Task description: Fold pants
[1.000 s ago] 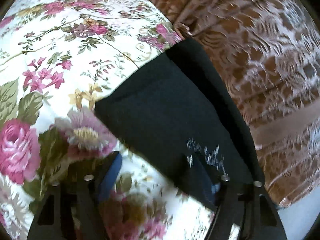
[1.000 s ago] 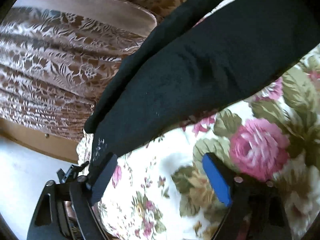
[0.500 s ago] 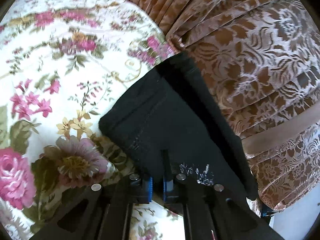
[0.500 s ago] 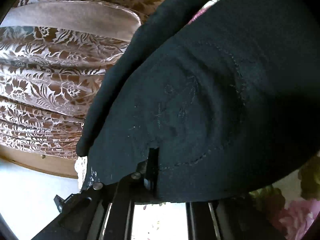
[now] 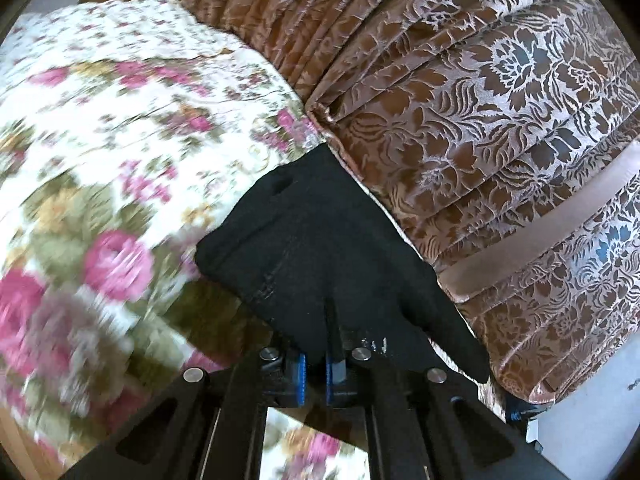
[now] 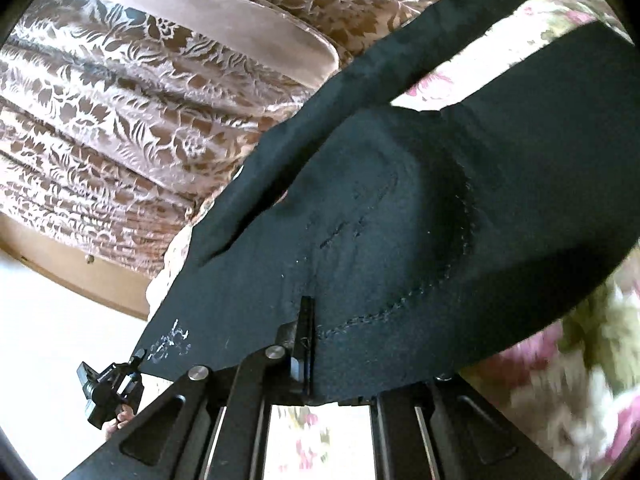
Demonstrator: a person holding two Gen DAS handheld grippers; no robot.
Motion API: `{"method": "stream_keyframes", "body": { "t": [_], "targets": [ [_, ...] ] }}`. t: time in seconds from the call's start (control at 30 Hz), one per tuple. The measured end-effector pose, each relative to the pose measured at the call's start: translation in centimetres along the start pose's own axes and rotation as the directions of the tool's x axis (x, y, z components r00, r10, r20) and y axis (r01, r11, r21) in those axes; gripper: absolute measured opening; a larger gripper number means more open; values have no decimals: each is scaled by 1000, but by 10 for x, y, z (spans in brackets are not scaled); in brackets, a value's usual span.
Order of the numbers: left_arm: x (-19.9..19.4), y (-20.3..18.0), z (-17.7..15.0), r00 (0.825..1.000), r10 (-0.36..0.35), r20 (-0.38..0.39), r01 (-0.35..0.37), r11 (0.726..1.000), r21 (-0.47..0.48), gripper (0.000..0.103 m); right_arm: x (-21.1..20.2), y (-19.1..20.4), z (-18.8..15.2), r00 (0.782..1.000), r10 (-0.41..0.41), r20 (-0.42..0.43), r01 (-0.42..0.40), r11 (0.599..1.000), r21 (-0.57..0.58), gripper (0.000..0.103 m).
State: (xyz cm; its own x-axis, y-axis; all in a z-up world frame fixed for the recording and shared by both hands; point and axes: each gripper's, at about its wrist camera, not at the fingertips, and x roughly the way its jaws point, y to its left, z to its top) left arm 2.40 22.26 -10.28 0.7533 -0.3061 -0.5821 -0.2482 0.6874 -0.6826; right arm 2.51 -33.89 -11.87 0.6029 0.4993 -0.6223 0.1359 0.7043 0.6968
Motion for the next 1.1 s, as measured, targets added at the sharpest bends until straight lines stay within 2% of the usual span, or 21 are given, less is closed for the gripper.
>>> {"method": "stream_keyframes", "body": {
  "t": [0.1,0.23,0.3,0.37,0.43,0.47,0.53,0.57,0.6,0.67,0.73,0.8,0.87,0.93,1.0,1.1],
  "targets": [
    [-13,16,-20,1000,11,-16,-11,1000,-27,5,-11,-8,-21,1000,-13,-19,12,1000,-9,6],
    [-17,24,-38,998,48,-35,-48,999,0,5,-18,-17,-40,999,-28,-40,28,1000,-7,6],
    [-11,30,-44,992,118,-42,-117,993,35,6,-17,-27,-48,998,-34,-57,35,999,11,7],
    [1,37,-47,983,162,-85,-158,986,43,6,-11,-32,-55,996,-45,-75,46,999,19,7],
    [8,49,-50,970,217,-113,-217,976,12,15,-8,-35,-58,995,-60,-80,62,998,17,8],
    [8,54,-50,965,234,-119,-236,972,2,21,-8,-37,-58,996,-46,-78,49,998,31,11],
    [0,67,-47,972,212,-103,-219,974,-64,23,-9,-37,-56,996,-29,-78,32,999,38,14],
    [-5,72,-45,973,210,-91,-218,973,-82,24,-11,-38,-56,996,-20,-84,23,999,37,23],
    [-13,76,-41,967,249,-61,-253,963,-93,24,-15,-40,-55,996,5,-94,-1,999,45,32],
    [-22,78,-34,958,286,-28,-287,954,-88,24,-28,-43,-51,996,29,-83,-25,998,51,40],
    [-34,79,-28,936,351,21,-348,933,-89,24,-52,-49,-46,999,14,-40,-13,999,33,40],
    [-42,78,-26,924,378,59,-373,924,-82,24,-75,-63,-39,1000,-27,11,27,998,53,42],
    [-46,73,-25,924,373,83,-370,927,-58,24,-97,-84,-29,991,-103,82,95,991,98,44],
    [-44,60,-24,934,348,81,-348,937,-14,24,-117,-110,-16,973,-172,154,144,973,179,45],
    [-34,43,-29,945,320,61,-323,945,48,25,-132,-135,0,943,-251,220,189,945,266,45],
    [-15,22,-37,952,305,22,-305,946,111,25,-143,-164,27,898,-344,275,239,906,350,45]
  ]
}}
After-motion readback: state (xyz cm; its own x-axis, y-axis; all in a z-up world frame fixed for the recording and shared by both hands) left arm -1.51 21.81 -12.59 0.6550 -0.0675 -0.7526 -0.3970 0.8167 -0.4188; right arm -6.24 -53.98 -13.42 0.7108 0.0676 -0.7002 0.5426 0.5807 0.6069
